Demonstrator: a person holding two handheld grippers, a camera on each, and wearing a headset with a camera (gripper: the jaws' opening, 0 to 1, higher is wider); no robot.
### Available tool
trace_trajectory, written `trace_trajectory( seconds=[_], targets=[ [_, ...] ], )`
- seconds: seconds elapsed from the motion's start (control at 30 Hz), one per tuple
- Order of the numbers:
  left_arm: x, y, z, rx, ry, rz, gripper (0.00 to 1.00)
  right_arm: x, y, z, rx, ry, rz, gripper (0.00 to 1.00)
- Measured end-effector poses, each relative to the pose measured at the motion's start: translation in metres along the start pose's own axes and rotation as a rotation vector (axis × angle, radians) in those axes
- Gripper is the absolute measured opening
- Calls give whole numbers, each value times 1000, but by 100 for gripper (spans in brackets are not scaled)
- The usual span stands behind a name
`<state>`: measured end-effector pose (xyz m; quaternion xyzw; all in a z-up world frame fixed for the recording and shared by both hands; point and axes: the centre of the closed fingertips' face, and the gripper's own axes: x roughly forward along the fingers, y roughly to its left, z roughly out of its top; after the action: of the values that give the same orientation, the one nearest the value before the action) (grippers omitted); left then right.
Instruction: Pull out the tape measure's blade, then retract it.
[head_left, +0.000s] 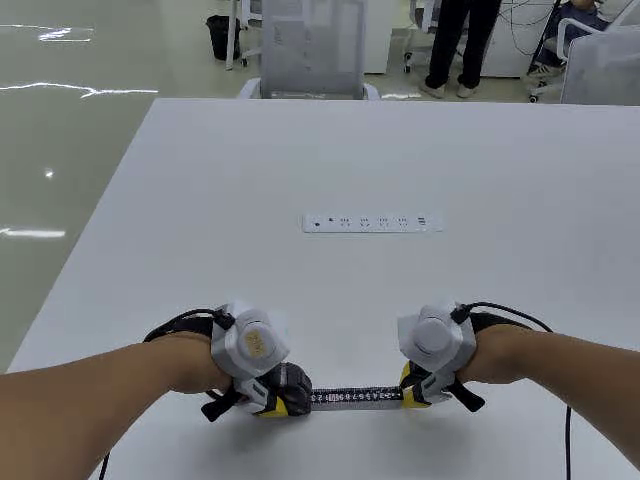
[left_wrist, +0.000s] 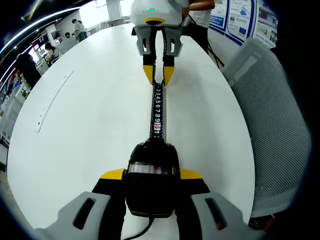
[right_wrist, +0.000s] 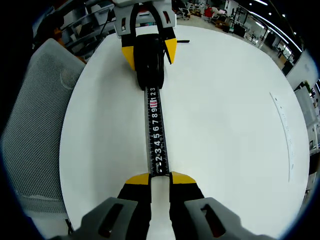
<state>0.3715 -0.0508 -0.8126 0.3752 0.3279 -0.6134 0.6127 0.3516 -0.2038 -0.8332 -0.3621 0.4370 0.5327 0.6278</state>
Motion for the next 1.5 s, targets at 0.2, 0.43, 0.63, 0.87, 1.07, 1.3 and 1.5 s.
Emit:
trace_trajectory(
  seconds=[0.2, 0.43, 0.63, 0.87, 1.07, 1.3, 1.5],
  targets=[
    [0, 0, 0, 0, -1, -1, 33, -1, 0, -3, -2, 2, 2, 11],
    [-1, -1, 0, -2, -4, 0, 33, -4, 0, -7, -3, 6, 0, 11],
    [-1, -1, 1, -3, -6, 0, 33, -4, -1, -12, 0, 12, -3, 11],
    [0, -1, 1, -2, -6, -1, 33, -5, -1, -15, 5, 12, 1, 12],
    [0, 0, 1, -5, -7, -1, 33, -6, -1, -17, -2, 13, 3, 12],
    [0, 0, 1, -6, -8, -2, 33, -8, 0, -19, -4, 10, 3, 11],
    [1, 0, 1, -6, -8, -2, 33, -9, -1, -22, -1, 14, 4, 11]
  ],
)
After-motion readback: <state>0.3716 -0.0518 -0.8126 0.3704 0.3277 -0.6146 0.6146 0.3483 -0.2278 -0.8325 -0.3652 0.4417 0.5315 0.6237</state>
